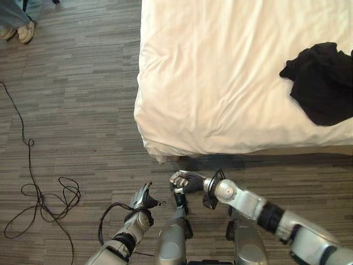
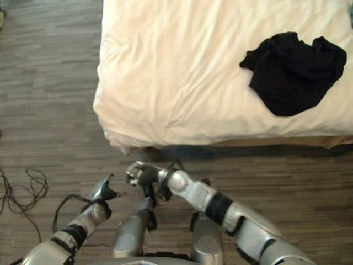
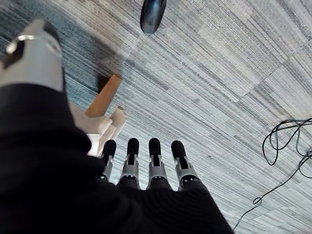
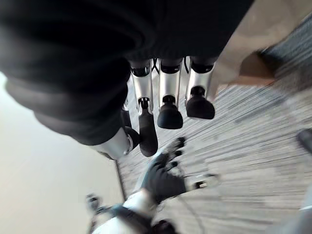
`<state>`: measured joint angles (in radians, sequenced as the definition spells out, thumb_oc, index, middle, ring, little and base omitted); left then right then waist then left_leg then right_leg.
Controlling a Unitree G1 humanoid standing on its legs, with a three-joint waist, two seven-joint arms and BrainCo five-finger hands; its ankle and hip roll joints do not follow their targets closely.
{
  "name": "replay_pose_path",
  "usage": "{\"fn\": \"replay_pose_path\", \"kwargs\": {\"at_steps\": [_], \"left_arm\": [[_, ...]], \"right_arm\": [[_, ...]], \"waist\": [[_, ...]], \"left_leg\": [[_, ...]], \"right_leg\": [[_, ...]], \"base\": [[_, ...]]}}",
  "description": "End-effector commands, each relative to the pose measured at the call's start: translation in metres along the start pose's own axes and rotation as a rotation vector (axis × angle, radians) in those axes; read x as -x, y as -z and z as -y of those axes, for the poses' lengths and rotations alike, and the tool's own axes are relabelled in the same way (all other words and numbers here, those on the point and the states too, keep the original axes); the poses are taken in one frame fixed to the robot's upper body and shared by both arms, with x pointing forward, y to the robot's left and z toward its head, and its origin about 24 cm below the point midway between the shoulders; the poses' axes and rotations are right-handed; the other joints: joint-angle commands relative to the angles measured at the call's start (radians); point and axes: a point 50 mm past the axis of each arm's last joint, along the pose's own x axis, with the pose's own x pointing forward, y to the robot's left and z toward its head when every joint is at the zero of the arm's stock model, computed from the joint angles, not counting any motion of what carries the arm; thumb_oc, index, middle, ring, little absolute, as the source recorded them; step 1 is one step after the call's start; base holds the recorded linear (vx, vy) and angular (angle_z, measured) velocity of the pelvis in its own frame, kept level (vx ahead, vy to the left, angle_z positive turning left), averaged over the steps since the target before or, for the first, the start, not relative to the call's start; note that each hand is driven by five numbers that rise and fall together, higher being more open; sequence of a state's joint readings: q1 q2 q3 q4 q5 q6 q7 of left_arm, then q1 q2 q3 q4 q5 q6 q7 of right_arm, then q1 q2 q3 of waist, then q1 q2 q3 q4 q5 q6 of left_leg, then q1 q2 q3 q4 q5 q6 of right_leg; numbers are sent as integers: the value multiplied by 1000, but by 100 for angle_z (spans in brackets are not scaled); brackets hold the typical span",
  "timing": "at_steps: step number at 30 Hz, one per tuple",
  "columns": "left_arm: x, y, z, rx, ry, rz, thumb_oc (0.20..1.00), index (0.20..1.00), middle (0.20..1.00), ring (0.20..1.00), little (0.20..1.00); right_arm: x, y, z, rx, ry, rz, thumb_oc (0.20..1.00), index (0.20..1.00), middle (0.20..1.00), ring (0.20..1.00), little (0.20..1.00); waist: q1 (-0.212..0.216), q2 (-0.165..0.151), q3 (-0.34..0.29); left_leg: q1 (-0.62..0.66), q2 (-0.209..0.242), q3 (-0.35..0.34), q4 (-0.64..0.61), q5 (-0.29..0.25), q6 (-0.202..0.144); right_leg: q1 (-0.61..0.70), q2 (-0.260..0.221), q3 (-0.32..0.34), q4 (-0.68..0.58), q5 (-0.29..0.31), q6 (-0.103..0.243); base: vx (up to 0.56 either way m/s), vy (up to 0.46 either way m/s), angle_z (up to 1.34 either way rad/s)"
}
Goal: Tidy up the quilt and then pick up the clothes from the bed and put them into the laundry hamper.
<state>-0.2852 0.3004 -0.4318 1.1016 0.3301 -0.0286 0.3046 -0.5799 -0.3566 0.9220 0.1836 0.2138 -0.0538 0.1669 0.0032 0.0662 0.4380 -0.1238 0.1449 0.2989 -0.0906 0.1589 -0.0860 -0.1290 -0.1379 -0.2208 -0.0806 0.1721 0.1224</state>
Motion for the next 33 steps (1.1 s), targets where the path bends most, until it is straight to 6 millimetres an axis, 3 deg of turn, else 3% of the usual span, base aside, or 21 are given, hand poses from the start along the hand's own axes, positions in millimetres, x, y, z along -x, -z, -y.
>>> {"fn": "replay_pose_path", "kwargs": {"at_steps": [1,4,6,9,11,12,14,16,17,18,22,23,24,25,26,27,28,29,31,32,33], "left_arm": [[0,20,-10,-84,-13,-47,1000,1000,1000,1000,1000],[2,19,-7,-68,-11,-43,1000,1000,1000,1000,1000],[4,19,0,-42,10,-45,1000,1000,1000,1000,1000],[4,15,7,3,50,-39,1000,1000,1000,1000,1000],[5,14,10,46,64,-41,1000,1000,1000,1000,1000],[5,14,10,47,64,-41,1000,1000,1000,1000,1000],[6,13,11,60,41,-41,1000,1000,1000,1000,1000],[9,18,16,78,49,-70,1000,1000,1000,1000,1000],[11,28,18,67,69,-117,1000,1000,1000,1000,1000],[12,28,18,66,69,-117,1000,1000,1000,1000,1000],[11,36,15,36,96,-157,1000,1000,1000,1000,1000],[10,37,12,20,95,-158,1000,1000,1000,1000,1000],[10,39,10,7,100,-162,1000,1000,1000,1000,1000],[8,42,4,1,96,-165,1000,1000,1000,1000,1000],[10,48,3,-6,100,-183,1000,1000,1000,1000,1000],[10,49,3,-7,100,-184,1000,1000,1000,1000,1000],[15,58,7,-6,112,-209,1000,1000,1000,1000,1000],[20,66,10,-4,121,-233,1000,1000,1000,1000,1000],[24,73,14,-6,133,-257,1000,1000,1000,1000,1000],[27,76,19,-27,156,-271,1000,1000,1000,1000,1000],[27,76,19,-27,156,-272,1000,1000,1000,1000,1000]], "right_arm": [[-4,-80,57,115,161,339,200,200,200,200,200],[20,-96,103,275,377,362,200,200,200,200,200],[35,-83,147,331,596,248,200,200,200,200,200],[74,-27,209,218,929,-67,200,200,200,200,200],[121,34,224,45,1114,-356,200,200,200,200,200],[121,34,224,45,1114,-356,200,200,200,200,200],[155,83,201,-71,1165,-534,200,200,200,200,200],[193,135,153,-211,1190,-709,200,200,200,200,200],[226,176,92,-362,1182,-887,200,200,200,200,200],[226,176,92,-363,1182,-887,200,200,200,200,200],[287,216,-22,-657,1186,-1206,200,200,200,200,200],[297,219,-45,-717,1185,-1260,341,341,341,341,341],[302,220,-63,-747,1167,-1297,959,959,959,959,959],[301,220,-82,-753,1097,-1338,1000,1000,1000,1000,1000],[300,221,-88,-740,1057,-1362,1000,1000,1000,1000,1000],[300,221,-89,-740,1056,-1363,1000,1000,1000,1000,1000],[295,221,-96,-686,982,-1387,1000,1000,1000,1000,1000],[292,221,-96,-655,953,-1394,1000,1000,1000,1000,1000],[287,221,-98,-635,927,-1394,1000,1000,1000,1000,1000],[279,221,-107,-657,907,-1390,1000,1000,1000,1000,1000],[279,221,-107,-657,906,-1390,1000,1000,1000,1000,1000]], "waist": [[6,-74,-9],[-3,-75,-1],[-2,-64,11],[0,-43,20],[-3,-26,21],[-2,-26,19],[-10,-22,16],[-32,-26,15],[-63,-36,7],[-61,-36,3],[-131,-62,-31],[-147,-70,-43],[-163,-75,-49],[-180,-78,-57],[-176,-75,-65],[-175,-76,-64],[-151,-73,-82],[-146,-78,-98],[-133,-85,-122],[-151,-91,-156],[-146,-90,-157]], "left_leg": [[71,38,42,3,-102,-84],[77,35,66,3,-99,-83],[72,30,78,7,-96,-84],[57,24,85,25,-100,-77],[53,18,85,46,-113,-67],[49,18,86,46,-111,-67],[50,11,82,58,-123,-62],[58,4,83,68,-139,-56],[72,-6,86,76,-159,-47],[68,-6,87,76,-157,-46],[121,-17,108,63,-180,-36],[137,-16,121,56,-180,-35],[156,-13,129,52,-185,-33],[181,2,173,50,-193,-27],[213,19,224,49,-213,-35],[217,19,225,49,-215,-35],[241,55,321,74,-211,-38],[253,72,376,86,-203,-42],[263,90,421,99,-195,-52],[298,129,454,114,-182,-70],[300,133,460,115,-181,-72]], "right_leg": [[-25,-67,32,57,-146,75],[-45,-64,50,64,-144,74],[-59,-67,58,66,-141,75],[-74,-71,67,75,-139,74],[-71,-77,69,87,-146,74],[-74,-76,70,86,-143,74],[-71,-82,70,94,-148,75],[-63,-89,72,104,-156,77],[-58,-94,85,114,-160,82],[-63,-93,87,113,-157,81],[-44,-91,115,117,-164,89],[-46,-85,128,121,-164,89],[-46,-78,133,134,-172,90],[-72,-73,95,185,-177,90],[-75,-99,9,223,-201,92],[-75,-99,10,229,-205,93],[-59,-166,-204,285,-228,47],[-45,-188,-286,306,-230,32],[-26,-180,-317,293,-238,24],[-21,-114,-265,259,-259,19],[-21,-109,-262,255,-257,16]], "base": [[-14,26,-32],[-30,18,-38],[-61,10,-35],[-53,22,-13],[-19,46,4],[-7,39,0],[5,23,-1],[37,70,10],[45,77,25],[59,88,19],[73,40,-17],[96,-7,-31],[60,-48,-53],[90,-56,-68],[60,-55,-81],[48,-102,-137],[-7,-126,-242],[-7,-132,-291],[155,-243,-280],[254,-358,-206],[306,-404,-155]]}}
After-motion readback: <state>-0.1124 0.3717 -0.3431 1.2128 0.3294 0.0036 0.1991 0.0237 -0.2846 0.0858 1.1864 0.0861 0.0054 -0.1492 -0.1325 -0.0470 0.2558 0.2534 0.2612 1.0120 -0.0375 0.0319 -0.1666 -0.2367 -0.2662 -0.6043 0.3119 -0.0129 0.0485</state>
